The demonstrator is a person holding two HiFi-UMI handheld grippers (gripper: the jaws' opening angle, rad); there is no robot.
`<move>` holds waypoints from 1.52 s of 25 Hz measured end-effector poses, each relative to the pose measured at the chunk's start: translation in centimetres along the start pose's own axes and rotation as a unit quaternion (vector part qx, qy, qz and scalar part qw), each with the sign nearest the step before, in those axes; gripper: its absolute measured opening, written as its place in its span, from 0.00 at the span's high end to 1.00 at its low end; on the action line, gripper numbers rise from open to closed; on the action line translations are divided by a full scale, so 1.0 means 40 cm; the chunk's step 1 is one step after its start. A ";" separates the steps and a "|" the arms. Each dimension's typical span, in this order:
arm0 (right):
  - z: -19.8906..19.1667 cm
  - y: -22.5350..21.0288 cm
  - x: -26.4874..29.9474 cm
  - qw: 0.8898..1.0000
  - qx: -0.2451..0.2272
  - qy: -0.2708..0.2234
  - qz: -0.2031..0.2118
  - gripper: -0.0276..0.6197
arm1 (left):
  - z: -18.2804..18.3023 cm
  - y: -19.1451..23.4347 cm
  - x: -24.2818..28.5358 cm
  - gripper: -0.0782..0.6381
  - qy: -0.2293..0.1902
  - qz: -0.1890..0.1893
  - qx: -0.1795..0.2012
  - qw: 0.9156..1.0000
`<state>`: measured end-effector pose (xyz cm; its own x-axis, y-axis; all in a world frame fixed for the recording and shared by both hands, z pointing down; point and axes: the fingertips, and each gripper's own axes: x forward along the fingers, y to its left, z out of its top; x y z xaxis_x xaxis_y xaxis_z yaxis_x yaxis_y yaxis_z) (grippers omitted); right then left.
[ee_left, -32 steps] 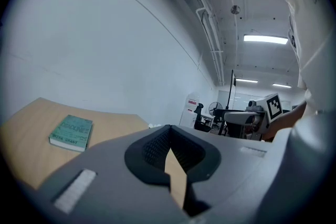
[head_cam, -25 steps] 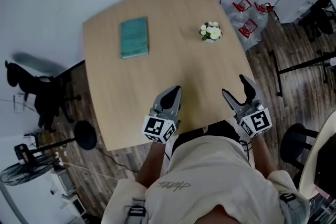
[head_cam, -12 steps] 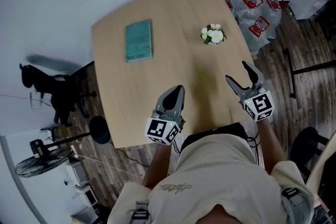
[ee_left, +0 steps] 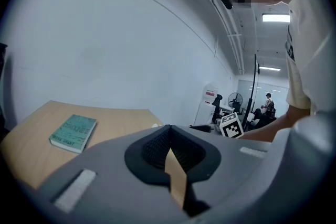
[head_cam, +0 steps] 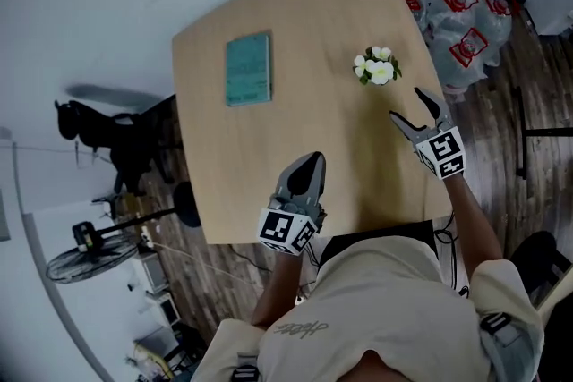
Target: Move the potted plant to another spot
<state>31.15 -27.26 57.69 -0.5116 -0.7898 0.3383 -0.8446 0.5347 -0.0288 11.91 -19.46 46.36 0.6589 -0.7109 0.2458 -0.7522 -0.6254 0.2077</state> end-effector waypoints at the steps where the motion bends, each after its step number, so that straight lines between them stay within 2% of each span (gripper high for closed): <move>1: -0.008 -0.010 0.021 1.000 -0.002 0.004 0.005 0.44 | 0.001 0.003 0.008 0.87 0.000 0.005 -0.002 1.000; 14: -0.164 -0.119 0.224 0.996 -0.004 0.074 0.050 0.43 | -0.012 0.001 0.091 0.87 0.039 0.038 -0.007 0.998; 20: -0.179 -0.106 0.290 0.991 -0.049 0.084 0.088 0.42 | -0.025 0.004 0.119 0.87 0.049 0.044 -0.009 0.998; 33: -0.183 -0.100 0.385 0.988 -0.053 0.076 0.121 0.41 | -0.026 0.018 0.171 0.87 0.057 0.044 -0.011 0.997; 38: -0.199 -0.093 0.380 0.983 -0.085 0.086 0.135 0.39 | -0.035 0.018 0.169 0.87 0.057 0.053 -0.015 0.997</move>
<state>27.77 -38.85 70.43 -0.6667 -0.5571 0.4951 -0.6355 0.7720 0.0129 15.82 -24.26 49.48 0.5725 -0.7299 0.3734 -0.8182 -0.5378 0.2033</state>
